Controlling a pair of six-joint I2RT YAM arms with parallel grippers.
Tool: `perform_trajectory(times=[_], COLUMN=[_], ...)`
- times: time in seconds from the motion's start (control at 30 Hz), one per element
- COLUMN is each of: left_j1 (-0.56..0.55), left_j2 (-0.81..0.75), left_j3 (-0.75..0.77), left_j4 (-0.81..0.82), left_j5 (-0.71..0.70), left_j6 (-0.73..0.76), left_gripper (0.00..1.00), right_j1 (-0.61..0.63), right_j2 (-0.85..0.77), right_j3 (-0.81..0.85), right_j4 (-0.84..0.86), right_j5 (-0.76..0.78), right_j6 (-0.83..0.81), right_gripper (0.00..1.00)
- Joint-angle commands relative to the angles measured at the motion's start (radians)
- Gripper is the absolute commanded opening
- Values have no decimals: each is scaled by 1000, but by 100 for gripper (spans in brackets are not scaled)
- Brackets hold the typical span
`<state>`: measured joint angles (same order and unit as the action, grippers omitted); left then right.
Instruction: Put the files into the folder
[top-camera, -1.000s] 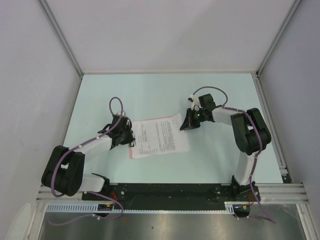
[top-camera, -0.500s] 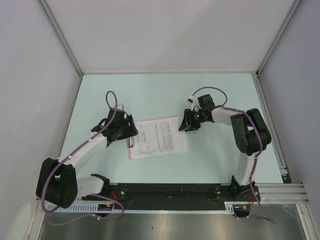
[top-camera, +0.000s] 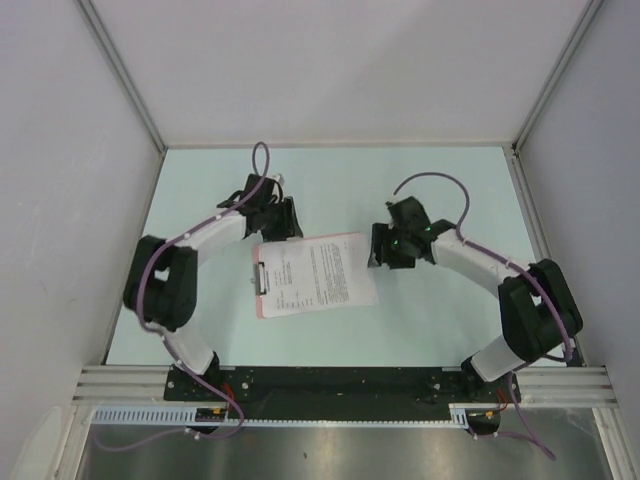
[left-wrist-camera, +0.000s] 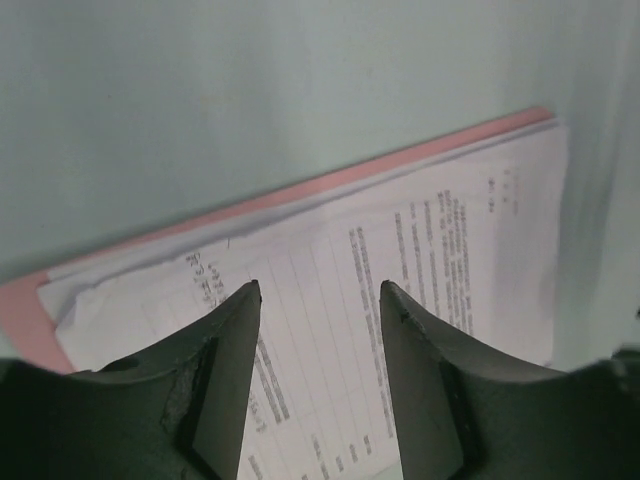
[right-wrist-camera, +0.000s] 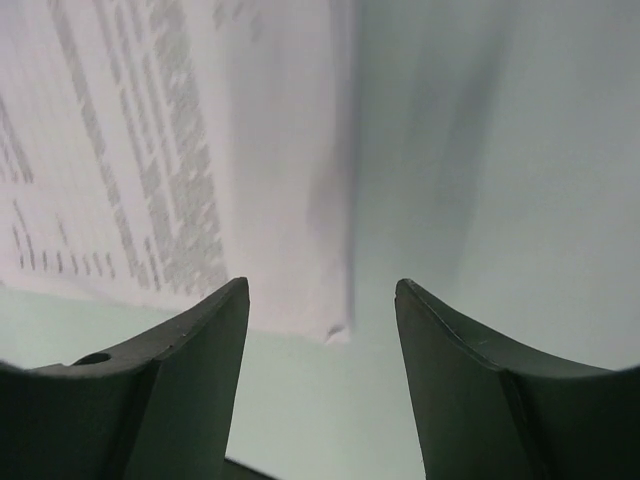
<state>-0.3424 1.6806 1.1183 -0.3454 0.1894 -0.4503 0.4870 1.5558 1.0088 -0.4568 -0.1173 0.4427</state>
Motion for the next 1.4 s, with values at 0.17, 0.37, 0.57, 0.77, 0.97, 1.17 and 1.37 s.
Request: perform_trajectory(times=[0.17,0.37,0.57,0.77,0.97,1.17,1.37], left_j1=[6,49,72,79,77,-12,-289], left_j2=[264,116,-169,-462,-663,-616,-233], left_j3=[172,-84,-313,-327,-363,-391,-108], left_j4=[-59,6,37,-104,-61,159,137], left_j5=[-7,-62,-103,-185,-107,16,-189], left_j6=[-63,-162,-206,-121,-74,-145,-32], left_gripper=[56,56,58,64,66,67,70], right_j1=[464,558,572,526,487,350,205], right_j2=[-94,-30,70,156,234,98,-117], right_j3=[-131,-136,-138,-136,-70,-45,-71], right_j4=[136,207,322,426,540,353,135], right_j5=[228,240,186,148,64,103,205], right_j6=[338,378,363,297,151,175,146], right_gripper=[62,61,61,62,64,69,77])
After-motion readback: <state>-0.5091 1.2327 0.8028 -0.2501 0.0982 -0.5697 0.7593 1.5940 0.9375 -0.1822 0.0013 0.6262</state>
